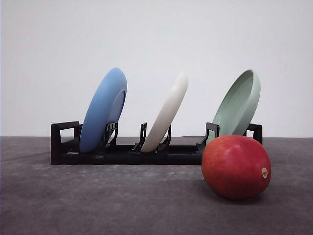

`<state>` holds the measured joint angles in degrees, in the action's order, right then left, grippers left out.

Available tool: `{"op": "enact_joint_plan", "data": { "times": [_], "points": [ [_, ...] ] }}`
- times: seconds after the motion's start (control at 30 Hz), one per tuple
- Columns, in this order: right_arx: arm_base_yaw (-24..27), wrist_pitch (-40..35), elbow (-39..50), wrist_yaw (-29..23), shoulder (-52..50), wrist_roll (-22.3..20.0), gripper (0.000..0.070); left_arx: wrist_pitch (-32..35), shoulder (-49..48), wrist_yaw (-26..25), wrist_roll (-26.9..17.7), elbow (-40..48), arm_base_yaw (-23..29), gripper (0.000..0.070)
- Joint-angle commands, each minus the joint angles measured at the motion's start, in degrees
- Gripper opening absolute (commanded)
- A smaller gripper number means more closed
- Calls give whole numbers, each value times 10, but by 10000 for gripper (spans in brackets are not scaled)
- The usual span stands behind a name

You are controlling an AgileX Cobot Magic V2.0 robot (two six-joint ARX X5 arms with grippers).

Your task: Place pomegranate in white plate

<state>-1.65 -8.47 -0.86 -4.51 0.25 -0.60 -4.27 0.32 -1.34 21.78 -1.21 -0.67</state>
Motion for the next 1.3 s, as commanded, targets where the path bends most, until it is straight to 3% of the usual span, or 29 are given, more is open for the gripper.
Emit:
{"op": "enact_joint_plan", "data": {
  "times": [0.0,0.2,0.3,0.4,0.57,0.7,0.83,0.97,1.1,1.27],
  "points": [
    [0,-33,2,0,0,6,36,26,0,3,57,5,-1,0],
    [0,-110,1,-36,0,12,33,115,0,3,59,-2,-1,0],
    [0,-142,-4,-67,0,58,1,133,0,3,46,-21,-1,0],
    [0,-126,-24,-74,0,106,1,114,0,3,37,-53,-1,1],
    [-1,22,-96,-28,0,140,1,7,17,5,20,-137,0,2],
    [-1,180,-177,-4,16,138,1,-112,62,5,-10,-222,0,1],
    [-1,287,-241,40,47,136,1,-217,124,-2,-38,-298,-1,2],
    [-1,364,-282,91,88,136,1,-294,189,-28,-69,-353,-1,2],
    [-1,412,-295,143,132,128,1,-353,257,-89,-90,-391,-1,2],
    [-1,424,-295,204,192,108,1,-367,325,-125,-107,-405,-18,2]
  ]
}}
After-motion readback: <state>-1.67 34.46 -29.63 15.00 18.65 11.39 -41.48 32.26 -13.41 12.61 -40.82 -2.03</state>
